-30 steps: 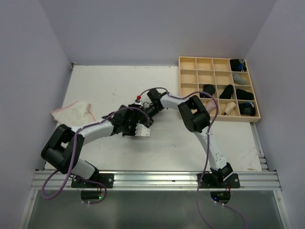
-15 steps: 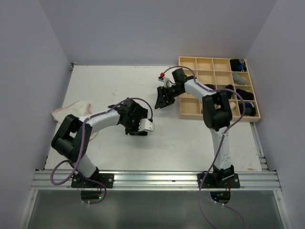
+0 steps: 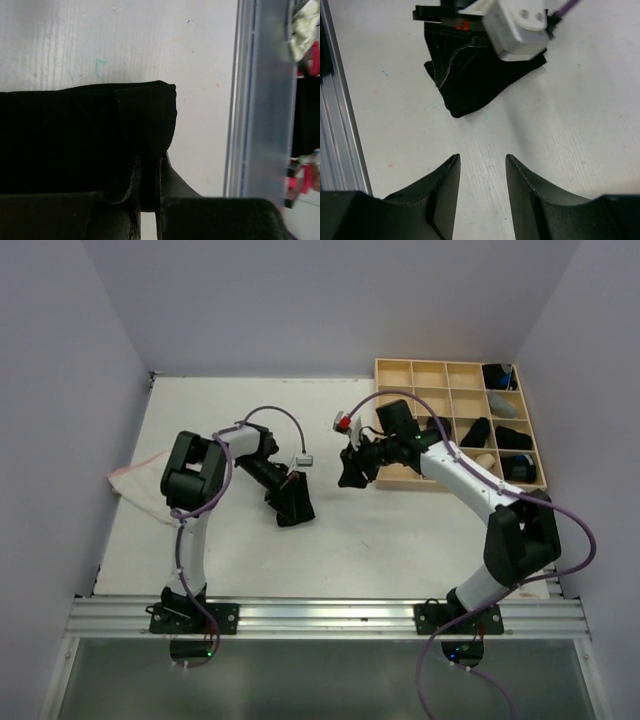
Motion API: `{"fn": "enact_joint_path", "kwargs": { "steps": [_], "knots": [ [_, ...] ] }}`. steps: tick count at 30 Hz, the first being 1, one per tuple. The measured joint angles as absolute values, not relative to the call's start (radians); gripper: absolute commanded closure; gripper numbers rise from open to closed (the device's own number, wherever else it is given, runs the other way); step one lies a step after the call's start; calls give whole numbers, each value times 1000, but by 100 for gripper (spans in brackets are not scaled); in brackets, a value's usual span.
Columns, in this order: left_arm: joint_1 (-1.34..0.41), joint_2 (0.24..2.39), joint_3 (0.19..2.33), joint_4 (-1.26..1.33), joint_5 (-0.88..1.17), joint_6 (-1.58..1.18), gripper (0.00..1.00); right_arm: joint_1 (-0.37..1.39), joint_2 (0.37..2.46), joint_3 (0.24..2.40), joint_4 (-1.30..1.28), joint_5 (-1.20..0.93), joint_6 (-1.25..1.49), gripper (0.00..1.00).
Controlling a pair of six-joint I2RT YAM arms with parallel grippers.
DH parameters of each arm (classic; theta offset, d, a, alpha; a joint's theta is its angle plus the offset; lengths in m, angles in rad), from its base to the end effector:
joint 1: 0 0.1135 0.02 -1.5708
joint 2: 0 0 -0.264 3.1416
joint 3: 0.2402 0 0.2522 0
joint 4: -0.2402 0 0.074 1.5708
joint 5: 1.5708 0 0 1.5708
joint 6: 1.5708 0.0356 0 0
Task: Roll the underwear
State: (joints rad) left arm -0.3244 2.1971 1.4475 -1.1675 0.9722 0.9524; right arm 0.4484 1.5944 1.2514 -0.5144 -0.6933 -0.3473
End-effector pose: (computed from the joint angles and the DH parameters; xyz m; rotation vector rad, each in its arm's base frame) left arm 0.3347 -0.1436 0.1159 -1.4250 -2.3438 1.5202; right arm 0.2996 0.1694 0.2749 -1.1896 2.0227 0.8828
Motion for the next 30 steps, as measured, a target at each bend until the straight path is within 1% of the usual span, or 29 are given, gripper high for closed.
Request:
{"fn": "enact_joint_path", "kwargs": {
  "steps": [2,3,6,8,15,17,25,29,30],
  "knots": [
    [-323,2248,1487,-1237,998,927,99,504,1598,1237,-513,-667,-402,50],
    [-324,2270,1501,-1271,1007,913,99,542,1604,1232,-516,-648,-432,47],
    [-326,2321,1523,-1342,1021,870,98,656,1637,1232,-507,-614,-516,41],
    [-328,2342,1533,-1376,1021,850,97,711,1678,1243,-508,-610,-570,40],
    [-335,2365,1541,-1417,1004,811,92,759,1812,1298,-523,-617,-731,35],
    [-337,2365,1539,-1419,1000,805,90,772,1816,1296,-529,-620,-773,34],
    [-350,2355,1517,-1419,976,795,89,838,1861,1296,-510,-648,-848,34],
    [-353,2350,1509,-1418,972,794,89,850,1904,1296,-507,-650,-867,36],
    [-353,2349,1504,-1417,971,794,89,851,1916,1296,-506,-650,-870,37]
  ]
}}
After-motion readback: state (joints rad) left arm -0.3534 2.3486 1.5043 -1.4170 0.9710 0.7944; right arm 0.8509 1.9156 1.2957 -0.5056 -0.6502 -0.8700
